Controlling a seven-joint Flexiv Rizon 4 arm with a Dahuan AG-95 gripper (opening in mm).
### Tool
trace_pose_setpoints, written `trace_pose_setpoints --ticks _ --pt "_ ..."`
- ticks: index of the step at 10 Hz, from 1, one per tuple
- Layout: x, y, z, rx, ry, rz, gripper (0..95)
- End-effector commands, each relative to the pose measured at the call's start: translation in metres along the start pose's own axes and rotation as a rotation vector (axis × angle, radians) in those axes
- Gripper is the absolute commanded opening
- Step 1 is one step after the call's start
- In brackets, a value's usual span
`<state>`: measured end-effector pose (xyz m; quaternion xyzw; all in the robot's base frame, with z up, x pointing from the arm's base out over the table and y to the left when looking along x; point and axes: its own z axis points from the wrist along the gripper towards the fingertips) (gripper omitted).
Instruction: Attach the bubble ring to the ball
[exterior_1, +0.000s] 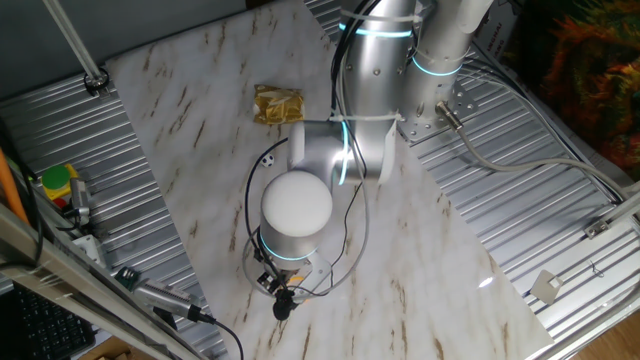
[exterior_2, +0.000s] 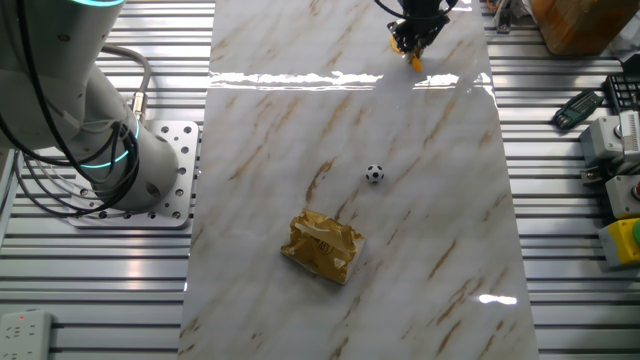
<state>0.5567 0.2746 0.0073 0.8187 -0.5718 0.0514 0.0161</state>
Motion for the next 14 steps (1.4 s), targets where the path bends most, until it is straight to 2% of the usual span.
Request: trace_pose_setpoints --ticks 1,4,8,10,12,14 --pt "-0.001 -0.001 0.0 0.006 -0.009 0.004 0.0" --pt "-0.001 0.001 -0.01 0.018 -0.035 0.068 0.0" --pt "0.001 0.009 -0.027 0.016 -0.033 0.188 0.0" --pt "0.011 0.018 -0.039 0.02 -0.035 0.282 0.0" --pt "0.027 0.023 -0.057 0.016 -0.026 0.377 0.0" --pt "0.036 0.029 -0.069 0.016 0.012 0.484 0.0"
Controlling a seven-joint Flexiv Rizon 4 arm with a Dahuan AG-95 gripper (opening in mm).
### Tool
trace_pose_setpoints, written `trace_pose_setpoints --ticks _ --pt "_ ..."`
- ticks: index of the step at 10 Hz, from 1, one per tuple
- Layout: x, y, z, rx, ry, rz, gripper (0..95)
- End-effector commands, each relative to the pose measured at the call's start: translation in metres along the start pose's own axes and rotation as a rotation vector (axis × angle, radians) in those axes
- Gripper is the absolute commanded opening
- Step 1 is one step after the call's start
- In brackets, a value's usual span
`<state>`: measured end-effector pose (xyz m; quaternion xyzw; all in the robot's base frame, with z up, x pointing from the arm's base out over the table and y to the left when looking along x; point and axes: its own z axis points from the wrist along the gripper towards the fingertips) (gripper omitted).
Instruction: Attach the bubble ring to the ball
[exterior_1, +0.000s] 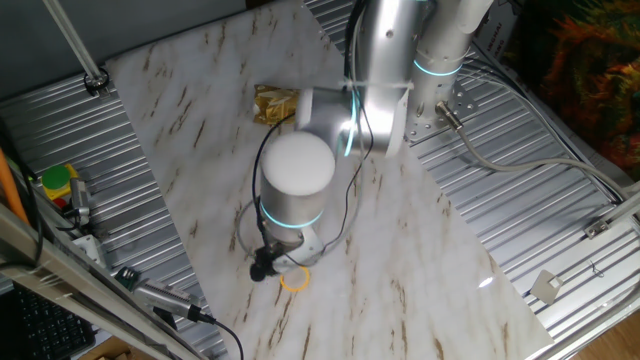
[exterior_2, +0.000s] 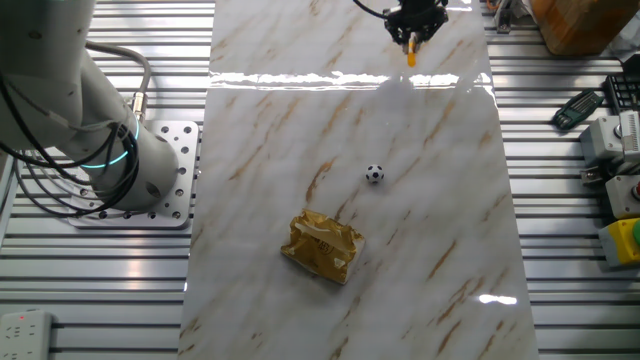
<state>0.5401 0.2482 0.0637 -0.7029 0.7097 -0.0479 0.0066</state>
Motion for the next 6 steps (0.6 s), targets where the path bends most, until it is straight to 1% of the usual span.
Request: trace_pose_setpoints --ticks 1,2,3,5,6 --pt "0.014 0.003 -0.017 0.01 0.051 0.157 0.0" --pt "0.017 0.004 -0.019 0.008 0.052 0.209 0.0" --pt "0.021 0.003 -0.02 0.006 0.044 0.236 0.0" --pt "0.037 -0.003 -0.026 -0.005 0.018 0.25 0.0" --pt "0.042 -0.008 -0.028 -0.013 0.008 0.253 0.0"
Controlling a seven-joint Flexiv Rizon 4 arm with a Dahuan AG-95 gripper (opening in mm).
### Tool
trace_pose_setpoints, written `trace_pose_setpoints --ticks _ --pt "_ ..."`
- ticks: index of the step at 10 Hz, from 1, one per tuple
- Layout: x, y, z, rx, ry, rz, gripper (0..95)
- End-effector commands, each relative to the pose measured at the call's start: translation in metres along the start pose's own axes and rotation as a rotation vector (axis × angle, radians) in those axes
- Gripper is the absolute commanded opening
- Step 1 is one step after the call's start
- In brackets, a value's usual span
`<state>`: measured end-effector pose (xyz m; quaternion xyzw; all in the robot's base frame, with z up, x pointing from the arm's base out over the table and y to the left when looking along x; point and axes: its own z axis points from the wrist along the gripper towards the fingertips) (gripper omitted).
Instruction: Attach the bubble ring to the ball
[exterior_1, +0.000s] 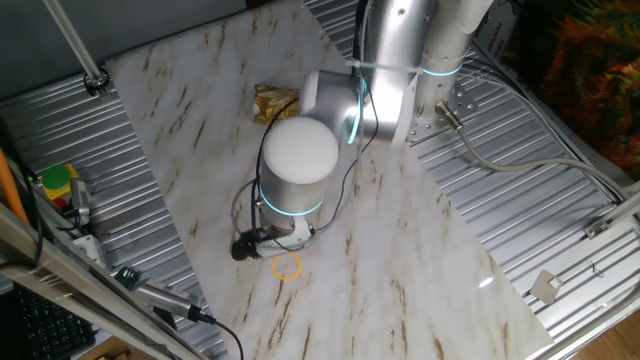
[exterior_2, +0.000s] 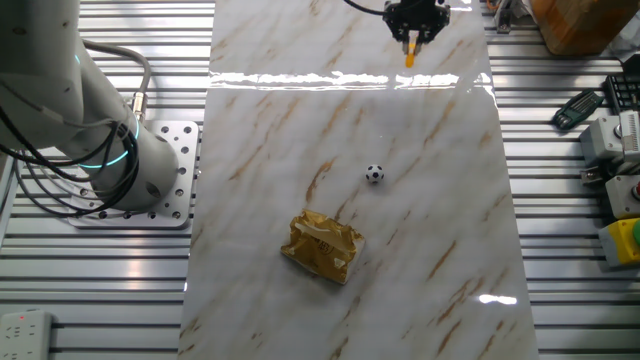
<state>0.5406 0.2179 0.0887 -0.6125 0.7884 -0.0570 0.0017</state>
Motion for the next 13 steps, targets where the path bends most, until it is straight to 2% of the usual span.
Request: trace_pose_setpoints --ticks 1,3,6,7,8,12,13 --pt "0.009 -0.008 -0.004 -0.016 -0.019 0.045 0.0" --pt "0.01 -0.009 -0.003 -0.025 -0.035 0.102 0.0" --pt "0.011 -0.013 -0.001 -0.044 -0.075 0.179 0.0" --pt "0.011 -0.016 -0.002 -0.043 -0.074 0.178 0.0" --pt "0.011 -0.018 -0.002 -0.039 -0.06 0.184 0.0" --pt "0.011 -0.026 -0.003 -0.047 -0.087 0.191 0.0" --pt "0.011 -0.026 -0.003 -0.048 -0.075 0.188 0.0"
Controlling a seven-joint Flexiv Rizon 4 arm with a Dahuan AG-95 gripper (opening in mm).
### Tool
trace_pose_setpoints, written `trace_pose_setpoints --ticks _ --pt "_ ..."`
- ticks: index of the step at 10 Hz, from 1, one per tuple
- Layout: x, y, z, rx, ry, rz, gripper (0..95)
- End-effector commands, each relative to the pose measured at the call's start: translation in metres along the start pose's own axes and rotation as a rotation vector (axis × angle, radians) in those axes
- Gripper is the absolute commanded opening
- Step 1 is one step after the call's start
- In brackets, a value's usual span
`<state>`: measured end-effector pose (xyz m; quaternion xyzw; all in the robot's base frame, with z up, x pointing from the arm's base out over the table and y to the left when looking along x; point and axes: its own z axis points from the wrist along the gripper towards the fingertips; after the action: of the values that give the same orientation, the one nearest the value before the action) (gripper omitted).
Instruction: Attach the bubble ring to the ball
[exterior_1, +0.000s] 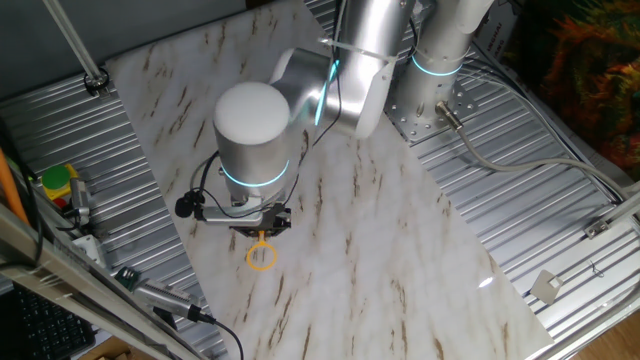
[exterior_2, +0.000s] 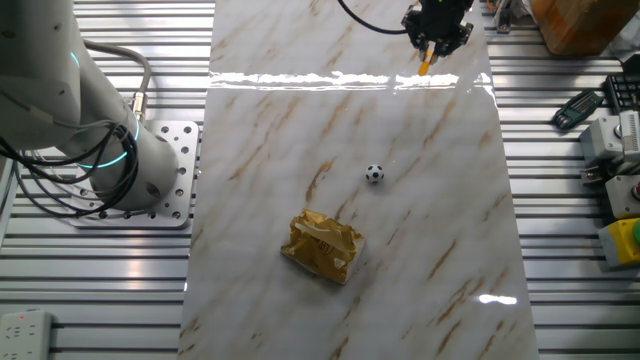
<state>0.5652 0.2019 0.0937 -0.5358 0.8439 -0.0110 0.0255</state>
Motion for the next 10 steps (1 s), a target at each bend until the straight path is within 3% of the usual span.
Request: trace_pose_setpoints --ticks 1,3,5,8,10 --pt "0.0013 0.0018 -0.0012 0.006 0.023 -0.026 0.0" --pt "0.0013 0.0018 -0.0012 0.0 0.015 -0.034 0.0" --pt "0.0013 0.0018 -0.0012 0.014 -0.006 0.064 0.0" --pt "0.0013 0.0018 -0.0012 0.031 -0.01 0.18 0.0" --pt "0.0013 0.0018 -0.0012 0.052 0.015 0.183 0.0"
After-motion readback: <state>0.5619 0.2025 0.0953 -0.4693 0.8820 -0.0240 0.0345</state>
